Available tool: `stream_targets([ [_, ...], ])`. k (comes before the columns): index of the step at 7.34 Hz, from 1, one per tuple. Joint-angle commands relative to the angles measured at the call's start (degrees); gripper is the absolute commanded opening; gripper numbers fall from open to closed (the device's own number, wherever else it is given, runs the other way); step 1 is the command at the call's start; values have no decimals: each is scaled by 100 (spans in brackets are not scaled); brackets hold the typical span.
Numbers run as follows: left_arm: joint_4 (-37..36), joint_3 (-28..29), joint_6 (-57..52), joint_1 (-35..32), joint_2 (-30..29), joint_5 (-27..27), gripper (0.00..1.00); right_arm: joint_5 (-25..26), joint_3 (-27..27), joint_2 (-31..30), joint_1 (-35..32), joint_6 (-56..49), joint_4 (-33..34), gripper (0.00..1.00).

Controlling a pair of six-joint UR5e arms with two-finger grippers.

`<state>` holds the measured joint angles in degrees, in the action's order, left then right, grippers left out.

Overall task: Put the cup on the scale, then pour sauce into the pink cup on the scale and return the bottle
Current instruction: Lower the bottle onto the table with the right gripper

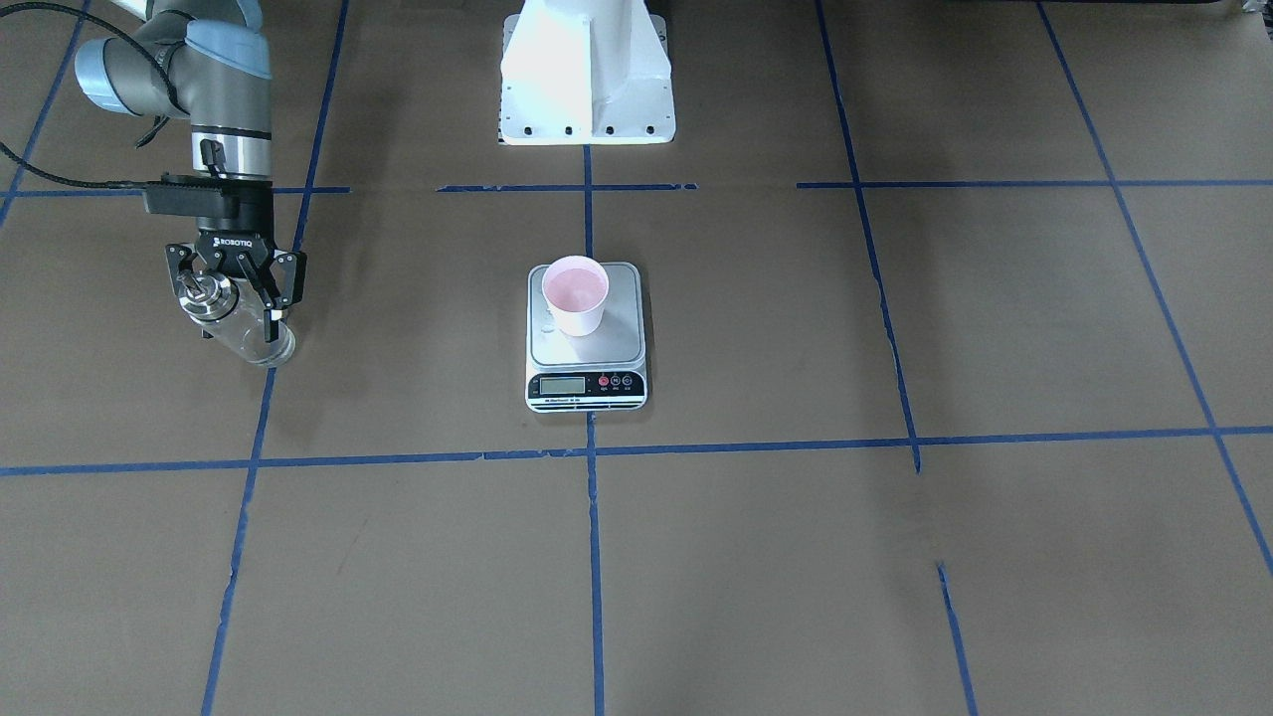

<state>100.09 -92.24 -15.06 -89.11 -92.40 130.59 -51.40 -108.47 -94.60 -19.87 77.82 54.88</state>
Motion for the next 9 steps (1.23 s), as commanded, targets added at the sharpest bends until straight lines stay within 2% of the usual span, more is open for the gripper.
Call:
stream_targets([
  [1,-7,4,3,-1,-33,-7,100,8,28,12,0,14,-4,0],
  [7,-7,4,-6,-1,-42,-7,100,95,45,47,-8,14,5,3],
  [9,-7,-5,-6,-1,-42,2,100,140,45,47,0,-3,5,15],
])
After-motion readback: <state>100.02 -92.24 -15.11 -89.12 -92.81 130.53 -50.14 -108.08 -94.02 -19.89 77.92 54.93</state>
